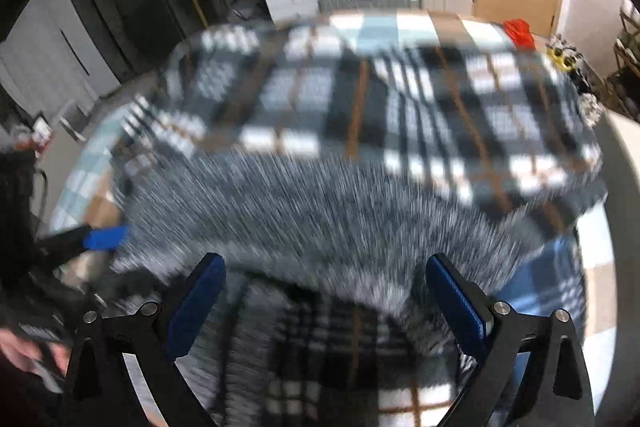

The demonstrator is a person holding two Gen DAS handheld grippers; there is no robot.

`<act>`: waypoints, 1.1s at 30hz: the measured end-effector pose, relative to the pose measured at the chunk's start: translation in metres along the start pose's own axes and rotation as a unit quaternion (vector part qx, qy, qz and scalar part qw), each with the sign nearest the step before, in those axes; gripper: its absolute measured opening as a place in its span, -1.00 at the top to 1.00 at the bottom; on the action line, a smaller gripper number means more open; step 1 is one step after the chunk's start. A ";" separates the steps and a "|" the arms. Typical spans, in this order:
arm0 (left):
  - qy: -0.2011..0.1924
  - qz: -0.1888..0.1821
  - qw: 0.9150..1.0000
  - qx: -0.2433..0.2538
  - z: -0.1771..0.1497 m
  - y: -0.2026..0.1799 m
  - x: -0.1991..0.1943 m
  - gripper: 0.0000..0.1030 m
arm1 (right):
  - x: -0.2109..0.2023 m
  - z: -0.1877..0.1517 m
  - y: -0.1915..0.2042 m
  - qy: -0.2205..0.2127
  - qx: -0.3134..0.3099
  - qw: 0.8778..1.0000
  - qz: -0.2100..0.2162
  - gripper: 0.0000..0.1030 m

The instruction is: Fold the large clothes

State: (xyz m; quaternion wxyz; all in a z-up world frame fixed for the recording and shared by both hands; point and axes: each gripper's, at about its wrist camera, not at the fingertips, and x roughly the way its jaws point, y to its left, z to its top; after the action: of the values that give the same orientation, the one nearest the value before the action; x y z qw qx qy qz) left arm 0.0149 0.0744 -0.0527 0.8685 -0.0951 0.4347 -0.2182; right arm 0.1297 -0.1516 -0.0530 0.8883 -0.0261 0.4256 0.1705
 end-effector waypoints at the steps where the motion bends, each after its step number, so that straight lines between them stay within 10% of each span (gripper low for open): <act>1: -0.004 -0.008 1.000 -0.006 0.003 0.002 0.000 -0.47 | -0.009 0.014 0.004 -0.021 -0.002 1.000 0.000 -0.99; 5: -0.039 -0.034 0.998 -0.045 0.013 0.015 -0.013 -0.47 | -0.016 0.079 0.028 -0.054 -0.005 0.998 0.030 -0.99; 12: -0.118 0.026 0.990 -0.079 0.027 0.037 -0.045 -0.47 | 0.086 0.176 0.051 0.068 0.056 0.996 0.029 -0.99; 16: -0.171 0.056 0.979 -0.098 0.036 0.058 -0.072 -0.47 | 0.159 0.137 0.071 0.170 -0.015 0.985 -0.042 -1.00; 21: -0.188 0.075 0.972 -0.118 0.049 0.081 -0.075 -0.47 | 0.159 0.096 0.101 0.107 -0.151 0.974 -0.131 -1.00; 28: -0.156 0.116 0.975 -0.106 0.066 0.103 -0.047 -0.47 | 0.112 0.098 0.072 0.074 -0.111 0.991 -0.029 -0.98; 33: -0.103 0.033 0.980 -0.170 0.064 0.132 -0.019 -0.47 | 0.053 0.077 0.061 0.024 -0.033 0.997 0.071 -0.99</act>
State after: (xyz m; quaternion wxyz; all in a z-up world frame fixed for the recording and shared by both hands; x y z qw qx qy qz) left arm 0.0955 0.1986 -0.0474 0.8863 -0.2491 0.3770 -0.1017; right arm 0.1985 -0.0648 -0.0388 0.8620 -0.0287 0.4420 0.2464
